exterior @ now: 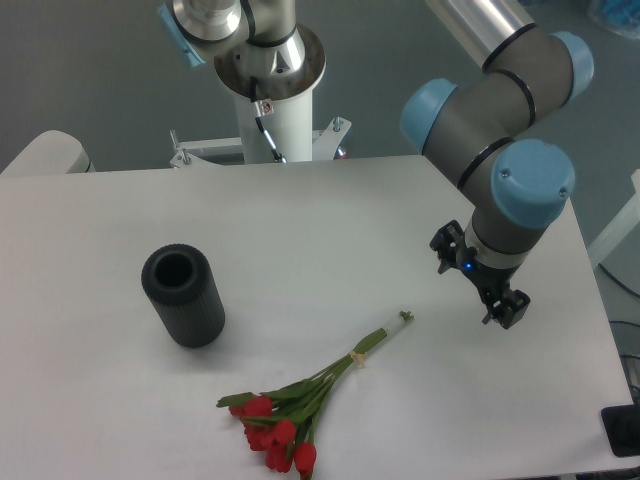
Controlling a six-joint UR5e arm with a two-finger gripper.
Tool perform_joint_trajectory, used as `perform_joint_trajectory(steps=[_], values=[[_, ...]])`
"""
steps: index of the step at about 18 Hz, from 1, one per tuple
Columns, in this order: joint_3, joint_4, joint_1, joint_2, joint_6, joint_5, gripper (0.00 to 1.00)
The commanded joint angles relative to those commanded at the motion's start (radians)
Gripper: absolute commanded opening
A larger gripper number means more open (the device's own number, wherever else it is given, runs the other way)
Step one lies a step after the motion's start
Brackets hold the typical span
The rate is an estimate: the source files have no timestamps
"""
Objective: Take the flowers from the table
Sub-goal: 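Move the gripper from its start pose toward the red tulips, then lower the gripper over the tulip stems near the blooms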
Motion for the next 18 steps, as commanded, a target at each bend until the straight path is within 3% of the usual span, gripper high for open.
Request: perform_joint_trajectory(steps=[9, 14, 18], values=[[-0.012, 0.003, -0.012, 0.0, -0.006, -0.02, 1.0], [-0.064, 0.112, -0.035, -0.008, -0.093, -0.089, 1.0], [-0.071, 0.15, -0.081, -0.032, -0.156, -0.106, 1.0]])
